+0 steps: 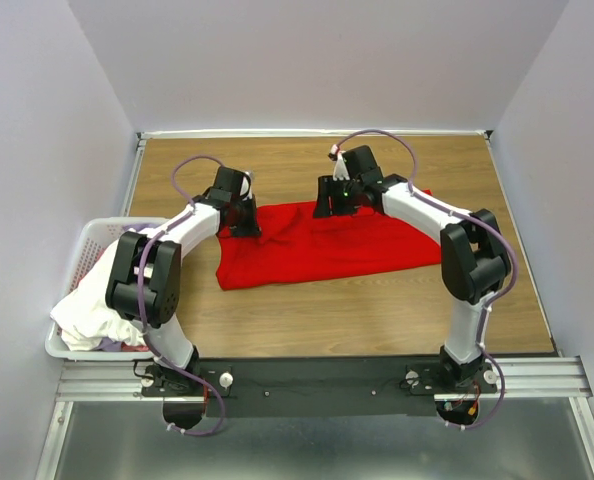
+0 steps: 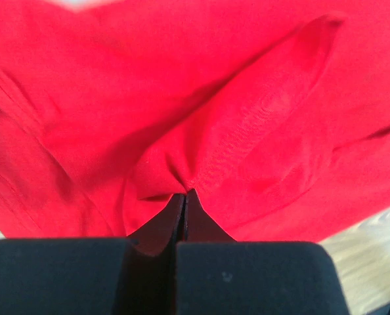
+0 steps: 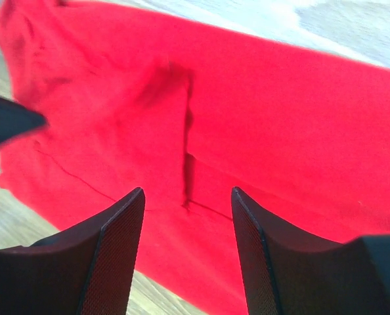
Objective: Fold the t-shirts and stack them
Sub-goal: Fold the tshirt
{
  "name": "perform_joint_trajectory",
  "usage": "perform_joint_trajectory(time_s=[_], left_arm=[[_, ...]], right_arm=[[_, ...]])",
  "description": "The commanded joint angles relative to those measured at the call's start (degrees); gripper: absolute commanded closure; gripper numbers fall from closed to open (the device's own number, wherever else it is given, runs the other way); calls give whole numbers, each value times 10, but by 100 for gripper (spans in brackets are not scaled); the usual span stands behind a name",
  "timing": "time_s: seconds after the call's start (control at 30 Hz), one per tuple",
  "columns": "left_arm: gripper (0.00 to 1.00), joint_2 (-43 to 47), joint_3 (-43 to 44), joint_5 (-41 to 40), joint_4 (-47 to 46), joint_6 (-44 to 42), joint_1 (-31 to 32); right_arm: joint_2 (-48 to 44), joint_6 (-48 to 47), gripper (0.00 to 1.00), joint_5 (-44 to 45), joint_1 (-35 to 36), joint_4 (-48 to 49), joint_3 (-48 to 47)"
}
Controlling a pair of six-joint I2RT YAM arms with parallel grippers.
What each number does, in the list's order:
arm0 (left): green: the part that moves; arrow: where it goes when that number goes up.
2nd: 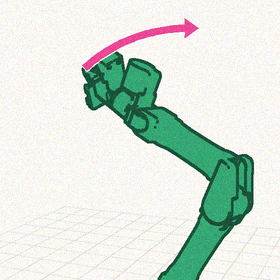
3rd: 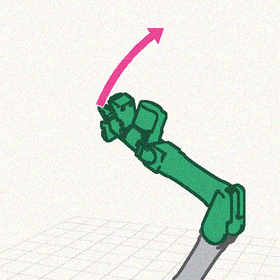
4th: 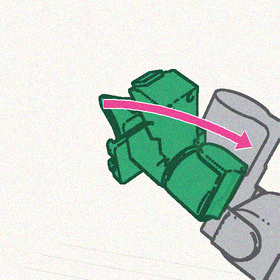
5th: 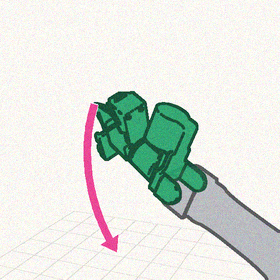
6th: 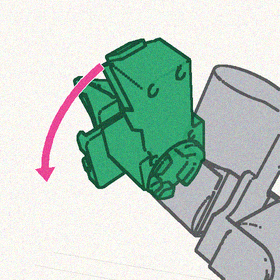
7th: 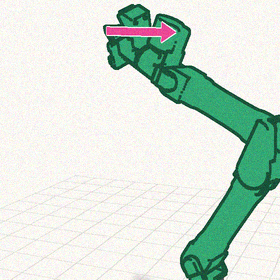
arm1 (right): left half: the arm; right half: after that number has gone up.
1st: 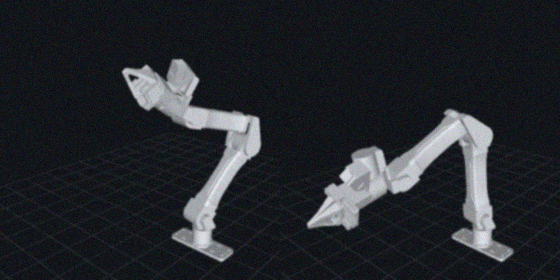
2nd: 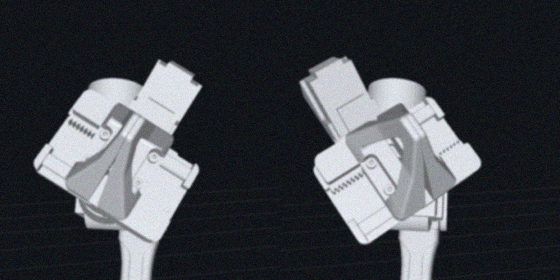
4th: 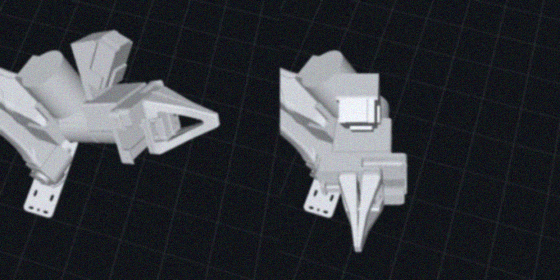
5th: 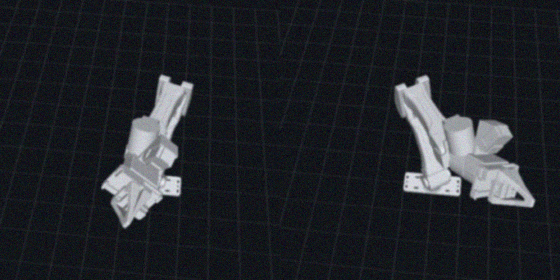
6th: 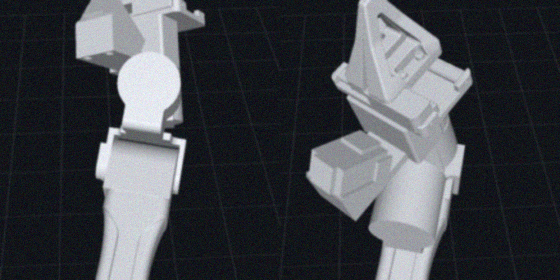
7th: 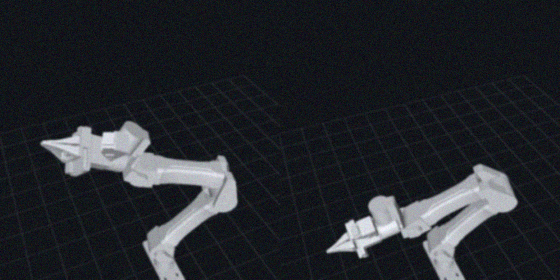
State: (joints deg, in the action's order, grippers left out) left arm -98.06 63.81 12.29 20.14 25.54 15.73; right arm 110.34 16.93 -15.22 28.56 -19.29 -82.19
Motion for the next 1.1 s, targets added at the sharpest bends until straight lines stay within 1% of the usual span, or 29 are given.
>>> perform_joint_trajectory(time_s=[0.0,0.07,0.1,0.2,0.27,0.33,0.43,0.53,0.7,0.93,1.07], left_arm=[[100,-2,-18,42,7,-20,-1],[100,-7,-19,48,-3,-15,-1],[100,-14,-19,47,-6,-13,-1],[100,-23,-9,44,-9,-10,-1],[100,-25,-2,41,-7,-11,0],[100,-27,4,37,-1,-13,0],[100,-24,7,29,2,-15,0],[100,-26,10,28,2,-16,0],[100,-34,11,33,-3,-15,0],[100,-36,12,34,-4,-15,0],[100,-35,11,34,-4,-14,0]], right_arm=[[33,6,40,-46,1,18,-39],[50,5,43,-57,0,30,-55],[58,6,47,-59,1,36,-62],[96,2,54,-79,1,54,-93],[115,2,55,-96,1,65,-109],[144,10,58,-108,0,64,-135],[166,32,59,-111,0,65,-154],[174,56,58,-104,0,65,-160],[190,92,58,-115,0,65,-165],[213,126,58,-120,0,65,-175],[223,136,60,-122,0,65,-177]])
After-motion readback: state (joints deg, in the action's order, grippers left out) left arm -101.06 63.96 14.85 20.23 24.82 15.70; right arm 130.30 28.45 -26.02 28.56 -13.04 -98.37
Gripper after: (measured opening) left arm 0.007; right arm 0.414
